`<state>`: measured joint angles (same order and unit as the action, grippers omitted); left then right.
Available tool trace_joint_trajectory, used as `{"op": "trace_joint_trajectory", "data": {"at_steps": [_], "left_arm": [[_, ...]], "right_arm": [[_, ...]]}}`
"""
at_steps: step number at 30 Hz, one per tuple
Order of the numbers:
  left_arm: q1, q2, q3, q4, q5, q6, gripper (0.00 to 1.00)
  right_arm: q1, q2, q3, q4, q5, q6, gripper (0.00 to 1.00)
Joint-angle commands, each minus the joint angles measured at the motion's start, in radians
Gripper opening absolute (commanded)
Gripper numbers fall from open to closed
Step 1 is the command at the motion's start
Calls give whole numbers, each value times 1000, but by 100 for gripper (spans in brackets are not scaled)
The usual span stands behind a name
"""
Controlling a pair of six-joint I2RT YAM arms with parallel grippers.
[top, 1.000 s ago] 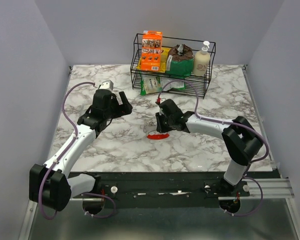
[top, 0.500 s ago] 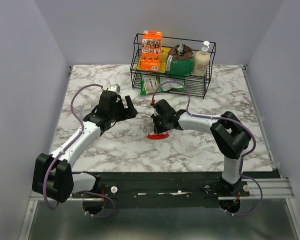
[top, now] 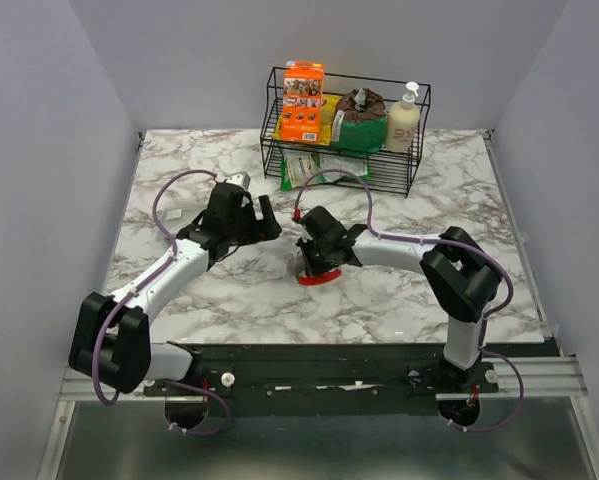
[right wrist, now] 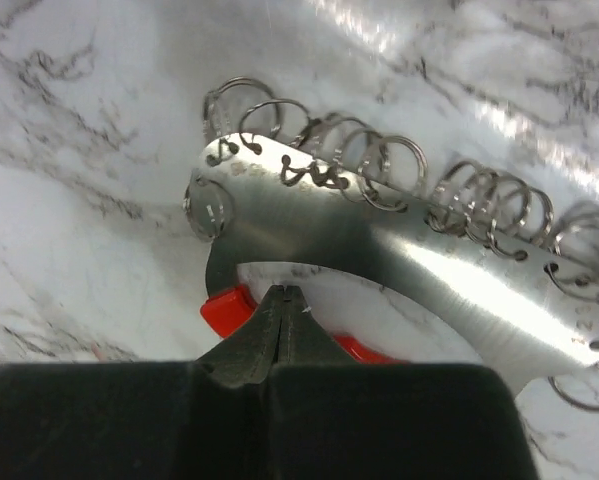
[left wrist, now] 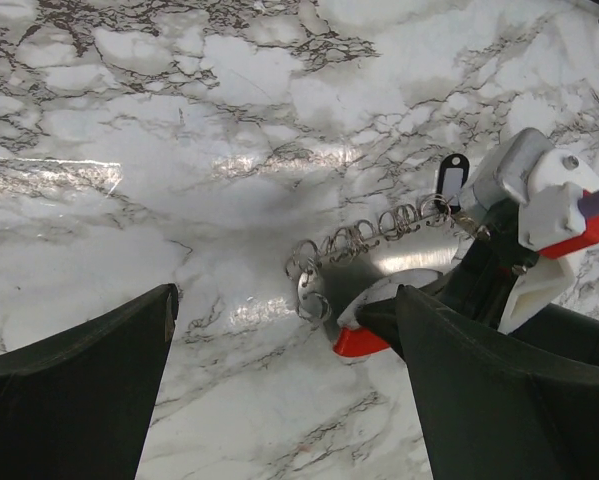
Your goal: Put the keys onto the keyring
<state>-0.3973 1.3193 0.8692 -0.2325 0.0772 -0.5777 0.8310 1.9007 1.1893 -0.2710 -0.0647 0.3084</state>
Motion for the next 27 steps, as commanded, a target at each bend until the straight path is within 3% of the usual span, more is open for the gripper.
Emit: {"op": "trace_joint_trajectory", "data": {"at_steps": [1, 7, 17, 27], "left_arm": [[-11, 21, 17, 15, -1, 4, 99], [-28, 54, 34, -5, -25, 19, 99], [-98, 173, 96, -19, -11, 42, 98], [-147, 290, 94, 88, 140, 15, 78]], "right_arm": [[13, -84, -92, -105, 26, -40, 2], [14, -164, -132, -158, 60, -28, 2], [11, -488, -250, -112, 311, 139, 3], [-130, -488, -411, -113, 278, 251, 1]]}}
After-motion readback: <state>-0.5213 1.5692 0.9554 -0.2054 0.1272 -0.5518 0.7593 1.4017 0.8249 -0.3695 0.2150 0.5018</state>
